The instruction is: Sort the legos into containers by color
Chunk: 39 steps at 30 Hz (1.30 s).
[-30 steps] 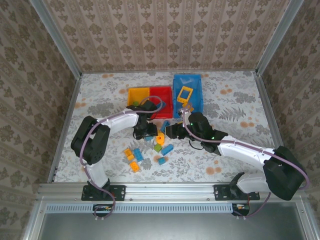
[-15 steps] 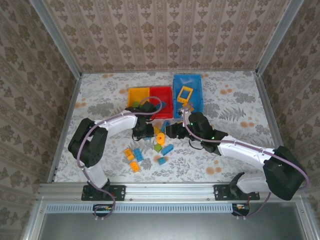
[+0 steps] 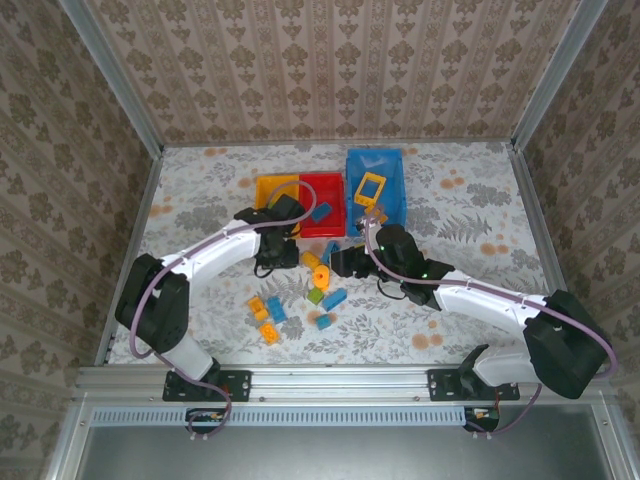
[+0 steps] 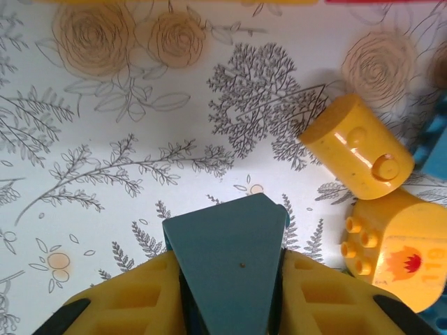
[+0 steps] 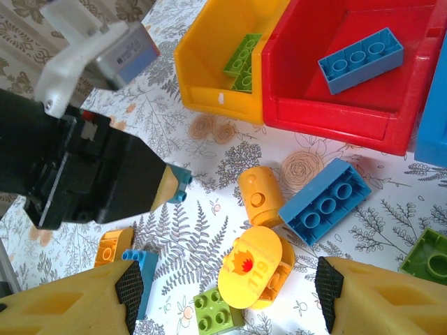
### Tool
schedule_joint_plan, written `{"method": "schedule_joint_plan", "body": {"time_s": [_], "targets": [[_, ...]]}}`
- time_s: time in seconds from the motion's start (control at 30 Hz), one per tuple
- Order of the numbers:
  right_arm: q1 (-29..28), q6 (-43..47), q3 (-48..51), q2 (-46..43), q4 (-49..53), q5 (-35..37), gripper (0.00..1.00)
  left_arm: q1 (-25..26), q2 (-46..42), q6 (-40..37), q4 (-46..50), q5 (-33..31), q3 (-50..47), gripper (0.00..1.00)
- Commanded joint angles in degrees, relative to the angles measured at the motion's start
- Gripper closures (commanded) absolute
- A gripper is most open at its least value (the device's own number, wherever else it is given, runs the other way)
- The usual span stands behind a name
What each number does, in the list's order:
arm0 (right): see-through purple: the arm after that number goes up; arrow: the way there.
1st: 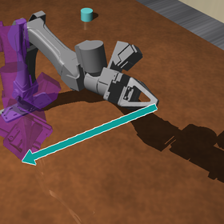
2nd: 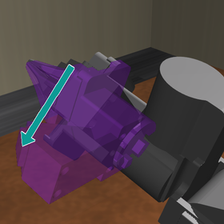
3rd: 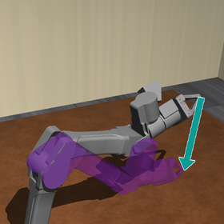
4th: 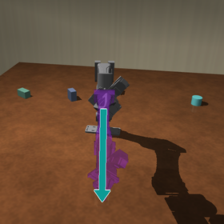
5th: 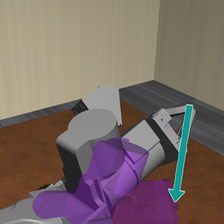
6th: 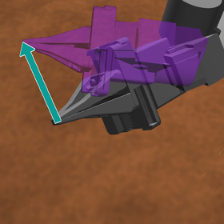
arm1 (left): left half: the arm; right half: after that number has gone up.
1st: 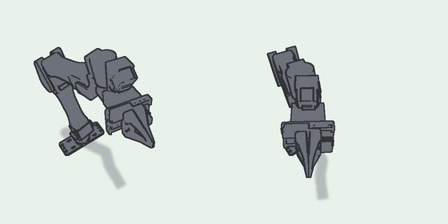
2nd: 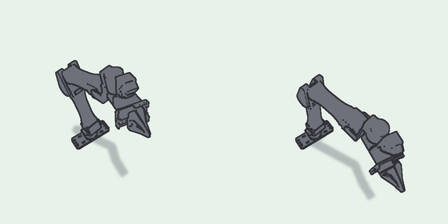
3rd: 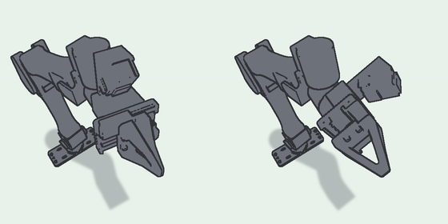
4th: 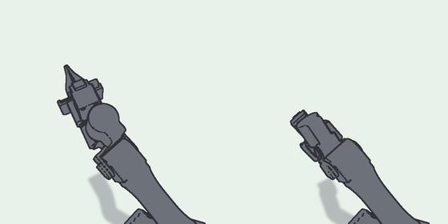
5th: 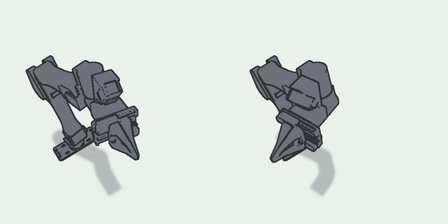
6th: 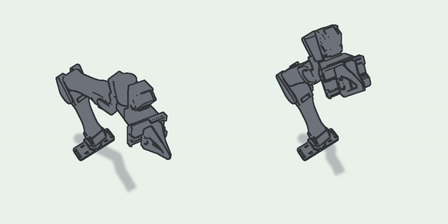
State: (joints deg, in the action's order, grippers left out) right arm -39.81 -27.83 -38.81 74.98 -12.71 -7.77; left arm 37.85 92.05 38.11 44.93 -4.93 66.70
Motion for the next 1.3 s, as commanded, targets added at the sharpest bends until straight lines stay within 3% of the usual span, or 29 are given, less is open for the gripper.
{"method": "schedule_joint_plan", "body": {"time_s": [0.0,0.3,0.63,0.87,1.1,1.27], "targets": [[-0.1,-0.3,-1.2,-1.5,0.0,2.1,0.30,0.5,-1.4,-2.5,2.0,-1.0,5.8,0.75],[1.0,-1.1,-3.2,-4.3,2.1,10.0,0.31,0.9,9.8,-5.3,1.8,2.2,22.8,0.75],[2.3,-2.3,-4.2,-5.3,3.2,11.4,0.31,-0.6,27.3,-6.7,1.7,4.6,39.7,0.73],[2.5,-2.7,-3.2,-6.5,3.6,11.6,0.31,-1.3,32.3,-5.9,2.3,6.8,42.2,0.65],[2.7,-2.7,-2.7,-7.3,4.6,12.6,0.30,-1.4,30.0,-5.4,2.6,6.3,40.1,0.46],[3.3,-1.5,-3.3,-7.7,5.8,12.8,0.29,-1.5,27.4,-5.3,2.8,5.9,38.9,0.43]]}}
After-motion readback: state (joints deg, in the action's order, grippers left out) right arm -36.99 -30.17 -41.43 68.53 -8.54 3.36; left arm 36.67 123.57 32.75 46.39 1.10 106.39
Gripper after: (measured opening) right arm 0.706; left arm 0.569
